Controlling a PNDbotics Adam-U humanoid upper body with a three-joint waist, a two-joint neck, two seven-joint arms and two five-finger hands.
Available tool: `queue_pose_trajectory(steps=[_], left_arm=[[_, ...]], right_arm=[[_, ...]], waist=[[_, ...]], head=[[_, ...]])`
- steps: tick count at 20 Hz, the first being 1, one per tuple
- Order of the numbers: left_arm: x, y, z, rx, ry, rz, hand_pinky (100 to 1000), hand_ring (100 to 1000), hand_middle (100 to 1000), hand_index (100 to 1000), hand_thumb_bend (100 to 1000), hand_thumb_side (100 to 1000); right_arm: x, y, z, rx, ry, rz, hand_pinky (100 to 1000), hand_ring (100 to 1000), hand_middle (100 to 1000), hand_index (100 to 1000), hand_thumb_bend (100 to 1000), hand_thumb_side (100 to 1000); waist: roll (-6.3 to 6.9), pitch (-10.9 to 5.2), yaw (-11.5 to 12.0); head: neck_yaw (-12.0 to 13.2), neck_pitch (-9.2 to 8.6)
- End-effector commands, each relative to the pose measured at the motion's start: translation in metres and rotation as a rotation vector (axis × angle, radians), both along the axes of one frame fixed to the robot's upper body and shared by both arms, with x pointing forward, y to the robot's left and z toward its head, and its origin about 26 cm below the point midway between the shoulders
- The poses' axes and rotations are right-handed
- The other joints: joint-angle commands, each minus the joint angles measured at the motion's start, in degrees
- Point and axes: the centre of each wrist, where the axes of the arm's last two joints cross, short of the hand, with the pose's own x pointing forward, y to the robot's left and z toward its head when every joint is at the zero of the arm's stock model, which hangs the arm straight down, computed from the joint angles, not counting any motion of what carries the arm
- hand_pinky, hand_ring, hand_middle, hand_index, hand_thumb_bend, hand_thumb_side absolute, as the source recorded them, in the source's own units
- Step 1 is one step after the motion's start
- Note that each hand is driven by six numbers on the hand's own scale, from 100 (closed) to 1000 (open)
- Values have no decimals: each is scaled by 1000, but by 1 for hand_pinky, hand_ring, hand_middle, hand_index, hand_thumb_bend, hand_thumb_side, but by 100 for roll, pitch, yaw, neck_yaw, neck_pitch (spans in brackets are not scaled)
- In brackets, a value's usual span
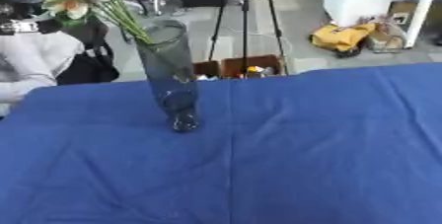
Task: Arrange flowers into the vase.
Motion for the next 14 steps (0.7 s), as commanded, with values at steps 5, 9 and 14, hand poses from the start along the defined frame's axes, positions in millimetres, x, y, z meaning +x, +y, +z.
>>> queue_pose_trajectory(steps=[5, 9, 14], left_arm=[[-18, 17, 17, 6, -59, 23, 1000, 1000, 1000, 1000, 581, 951], [-27, 19, 21, -13, -121, 8, 1000, 1000, 992, 1000, 583, 1000], [-34, 18, 20, -40, -185, 3, 1000, 1000, 992, 1000, 583, 1000]], right_arm=[[-5, -2, 10, -21, -29, -10, 763, 822, 782, 834, 100, 781], [-5, -3, 10, -15, -31, -10, 763, 822, 783, 834, 100, 781], [-4, -2, 10, -14, -32, -8, 763, 822, 783, 834, 100, 781]], waist=[[-136, -307, 39], [-158, -363, 67], [-161, -381, 63]], head=[[-34, 61], [-210, 83], [-295, 84]])
